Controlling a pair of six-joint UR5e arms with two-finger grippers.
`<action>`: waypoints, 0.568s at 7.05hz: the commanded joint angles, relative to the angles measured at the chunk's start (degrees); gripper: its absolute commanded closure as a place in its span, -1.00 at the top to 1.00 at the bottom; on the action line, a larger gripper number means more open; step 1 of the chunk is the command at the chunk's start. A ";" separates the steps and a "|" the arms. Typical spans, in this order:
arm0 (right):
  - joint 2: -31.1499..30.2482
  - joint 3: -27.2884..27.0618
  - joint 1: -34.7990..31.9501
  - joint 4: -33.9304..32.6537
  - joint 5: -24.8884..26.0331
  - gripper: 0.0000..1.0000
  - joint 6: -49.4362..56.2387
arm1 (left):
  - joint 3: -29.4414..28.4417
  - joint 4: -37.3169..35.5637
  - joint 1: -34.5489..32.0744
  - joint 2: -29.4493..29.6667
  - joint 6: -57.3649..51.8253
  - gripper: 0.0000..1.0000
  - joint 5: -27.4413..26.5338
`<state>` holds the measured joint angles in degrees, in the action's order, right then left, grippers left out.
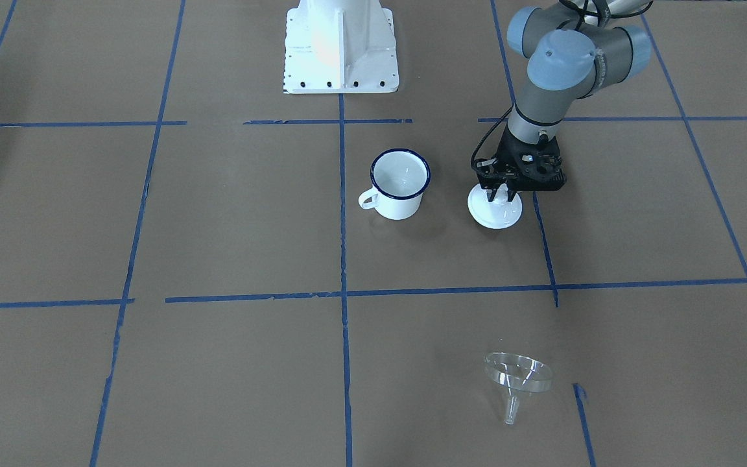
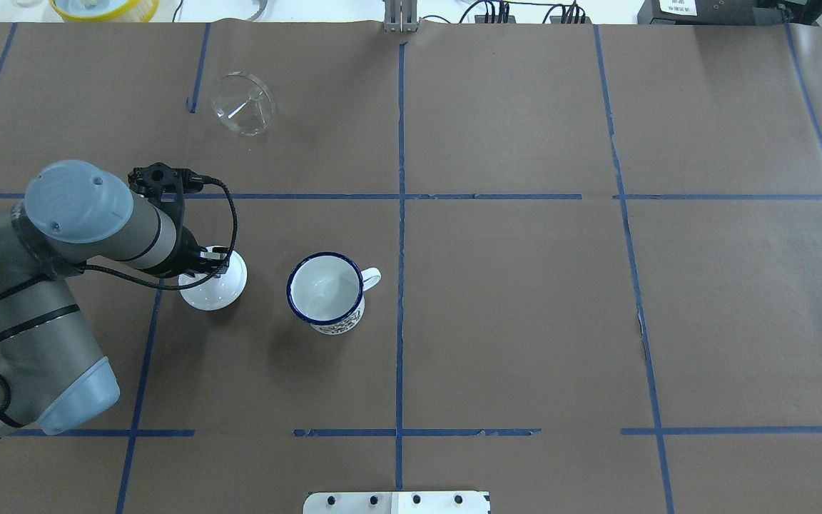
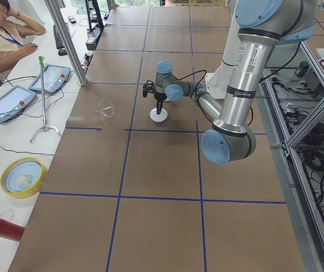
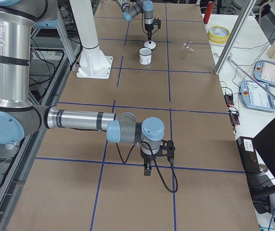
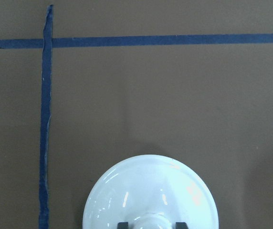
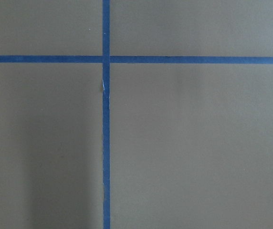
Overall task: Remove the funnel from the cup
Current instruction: 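Lift the white funnel with the left gripper and carry it over the mug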
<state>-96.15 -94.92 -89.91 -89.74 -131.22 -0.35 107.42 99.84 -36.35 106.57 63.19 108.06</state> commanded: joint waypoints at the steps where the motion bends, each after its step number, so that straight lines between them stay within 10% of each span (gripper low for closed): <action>1: 0.00 0.00 0.00 0.00 0.00 1.00 0.00 | 7.75 -9.68 -0.48 2.22 0.26 -1.00 1.43; 4: 0.00 0.00 0.00 0.00 0.00 1.00 0.00 | 10.89 -27.49 0.31 19.15 14.98 -1.00 2.15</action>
<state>-96.15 -94.92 -89.91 -89.74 -131.22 -0.35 117.98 76.96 -36.40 119.89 72.46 109.92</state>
